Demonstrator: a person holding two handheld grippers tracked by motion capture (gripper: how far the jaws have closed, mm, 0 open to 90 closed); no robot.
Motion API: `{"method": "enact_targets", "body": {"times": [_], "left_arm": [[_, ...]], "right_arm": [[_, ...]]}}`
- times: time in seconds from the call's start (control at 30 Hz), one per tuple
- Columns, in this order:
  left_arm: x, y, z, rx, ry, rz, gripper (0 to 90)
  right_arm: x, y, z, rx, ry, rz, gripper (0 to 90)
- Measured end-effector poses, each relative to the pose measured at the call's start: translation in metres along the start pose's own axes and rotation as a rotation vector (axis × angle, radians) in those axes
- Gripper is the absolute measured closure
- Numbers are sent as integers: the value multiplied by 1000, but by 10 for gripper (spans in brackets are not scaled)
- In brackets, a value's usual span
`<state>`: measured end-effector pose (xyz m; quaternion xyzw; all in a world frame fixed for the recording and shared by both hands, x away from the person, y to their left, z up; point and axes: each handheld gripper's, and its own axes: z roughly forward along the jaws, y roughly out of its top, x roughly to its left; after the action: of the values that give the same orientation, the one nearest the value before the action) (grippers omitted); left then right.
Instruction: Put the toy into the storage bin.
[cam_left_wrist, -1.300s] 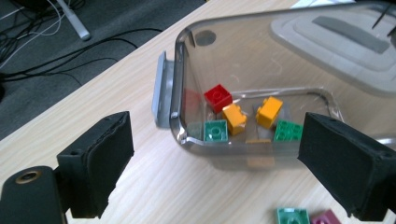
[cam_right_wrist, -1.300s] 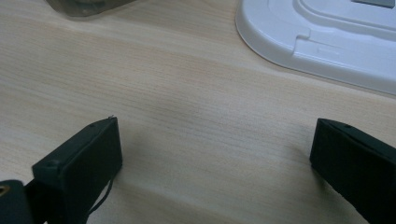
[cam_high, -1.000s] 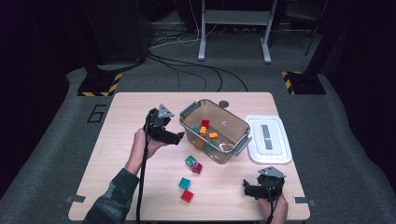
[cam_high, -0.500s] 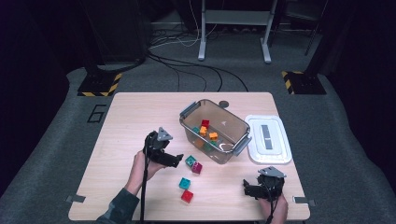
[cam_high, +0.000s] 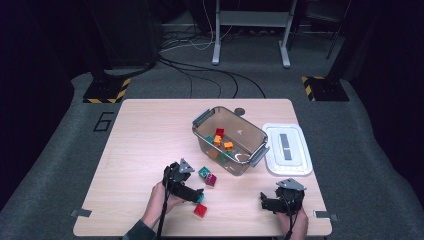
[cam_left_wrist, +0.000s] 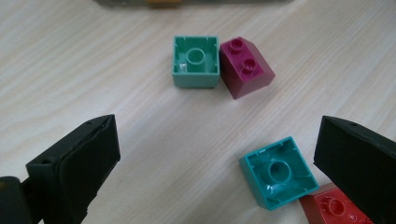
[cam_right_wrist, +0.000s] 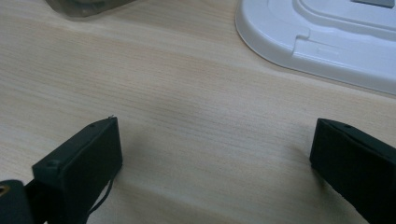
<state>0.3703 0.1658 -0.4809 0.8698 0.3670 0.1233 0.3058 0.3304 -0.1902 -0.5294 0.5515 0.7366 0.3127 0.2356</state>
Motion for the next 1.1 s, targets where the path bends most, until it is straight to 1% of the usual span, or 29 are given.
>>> {"method": "enact_targets", "body": {"times": [0.1,0.2,0.23,0.3,0.33,0.37,0.4,0.5,0.53,0.57,0.6,0.63,0.67,0.7,0.73,0.83,0.87,1.0,1.03,1.1], "left_arm": [[-5,-5,6,24,-19,-10,0],[-9,-9,10,36,-21,-10,6],[-9,-9,10,41,-18,-11,25],[-8,-11,10,37,-10,-17,79],[-7,-12,10,49,-2,-14,116],[-6,-13,11,43,-1,-22,152],[-5,-14,10,49,7,-24,149],[-3,-18,11,54,10,-23,209],[-3,-20,11,55,14,-18,236],[-2,-21,11,57,10,-21,293],[-2,-23,11,52,24,-28,333],[-2,-24,11,52,27,-26,368],[-1,-24,11,51,28,-22,433],[-1,-25,11,50,38,-24,433],[0,-26,11,43,38,-28,446],[2,-27,11,23,41,-35,538],[3,-28,10,20,40,-31,570],[4,-28,10,18,46,-26,581],[4,-28,11,8,37,-30,581],[6,-27,10,4,38,-26,582]], "right_arm": [[0,0,0,0,0,0,12],[0,0,0,0,0,0,12],[0,0,0,0,0,0,12],[0,0,0,0,0,0,12],[0,0,0,0,0,0,12],[0,0,0,0,0,0,12],[0,0,0,0,0,0,12],[0,0,0,0,0,0,12],[0,0,0,0,0,0,12],[0,0,0,0,0,0,12],[0,0,0,0,0,0,12],[0,0,0,0,0,0,12],[0,0,0,0,0,0,12],[0,0,0,0,0,0,12],[0,0,0,0,0,0,12],[0,0,0,0,0,0,12],[0,0,0,0,0,0,12],[0,0,0,0,0,0,12],[0,0,0,0,0,0,12],[0,0,0,0,0,0,12]]}}
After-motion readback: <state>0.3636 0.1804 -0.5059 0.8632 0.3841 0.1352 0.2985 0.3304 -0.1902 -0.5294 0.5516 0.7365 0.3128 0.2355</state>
